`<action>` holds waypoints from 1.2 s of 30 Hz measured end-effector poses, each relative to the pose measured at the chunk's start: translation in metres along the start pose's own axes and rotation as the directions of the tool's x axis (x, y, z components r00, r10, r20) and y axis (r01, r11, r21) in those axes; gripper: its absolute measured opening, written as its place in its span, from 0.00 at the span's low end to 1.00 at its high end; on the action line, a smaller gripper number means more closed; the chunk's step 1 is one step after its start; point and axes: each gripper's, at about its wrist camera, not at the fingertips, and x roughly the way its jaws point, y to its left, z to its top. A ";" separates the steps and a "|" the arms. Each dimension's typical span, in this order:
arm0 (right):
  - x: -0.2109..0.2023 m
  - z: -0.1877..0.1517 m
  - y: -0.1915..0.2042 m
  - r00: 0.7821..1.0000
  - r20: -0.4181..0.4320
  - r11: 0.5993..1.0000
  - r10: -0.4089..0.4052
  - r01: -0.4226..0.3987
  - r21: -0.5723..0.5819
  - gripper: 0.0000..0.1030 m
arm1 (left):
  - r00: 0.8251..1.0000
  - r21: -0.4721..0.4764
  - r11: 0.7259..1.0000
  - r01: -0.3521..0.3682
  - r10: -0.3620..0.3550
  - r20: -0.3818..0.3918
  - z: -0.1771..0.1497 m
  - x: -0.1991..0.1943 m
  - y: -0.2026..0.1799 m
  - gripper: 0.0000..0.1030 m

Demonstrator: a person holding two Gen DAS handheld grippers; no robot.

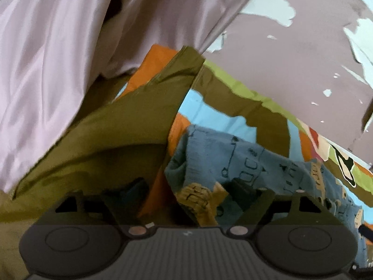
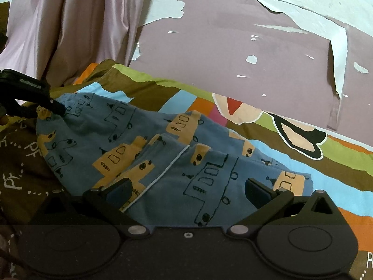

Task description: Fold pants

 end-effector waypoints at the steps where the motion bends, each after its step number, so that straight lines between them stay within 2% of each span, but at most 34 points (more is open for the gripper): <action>1: 0.000 0.000 0.000 1.000 -0.001 1.000 0.001 -0.001 0.002 0.99 | 1.000 -0.006 1.000 -0.004 0.004 -0.008 0.001 0.001 0.001 0.77; 13: 0.001 0.000 0.001 1.000 -0.003 1.000 0.005 -0.005 0.010 0.99 | 0.998 -0.045 0.998 -0.043 0.041 -0.041 0.006 0.007 0.005 0.73; 18: 0.007 0.002 -0.002 0.999 -0.049 0.999 0.007 -0.005 0.039 0.99 | 0.998 0.009 0.999 -0.052 0.053 -0.040 0.006 0.005 -0.003 0.50; 23: 0.009 0.001 -0.006 0.998 -0.068 0.997 0.016 -0.011 0.075 0.99 | 0.992 0.134 0.983 -0.125 0.125 0.006 0.001 -0.001 -0.023 0.37; 27: 0.010 0.000 -0.007 0.997 -0.070 0.997 0.020 -0.014 0.081 0.99 | 0.988 0.187 0.970 -0.156 0.152 0.033 -0.004 -0.004 -0.034 0.26; 36: 0.011 -0.001 -0.007 0.997 -0.073 0.996 0.022 -0.016 0.090 0.99 | 0.981 0.240 0.952 -0.188 0.169 0.098 -0.010 -0.018 -0.046 0.22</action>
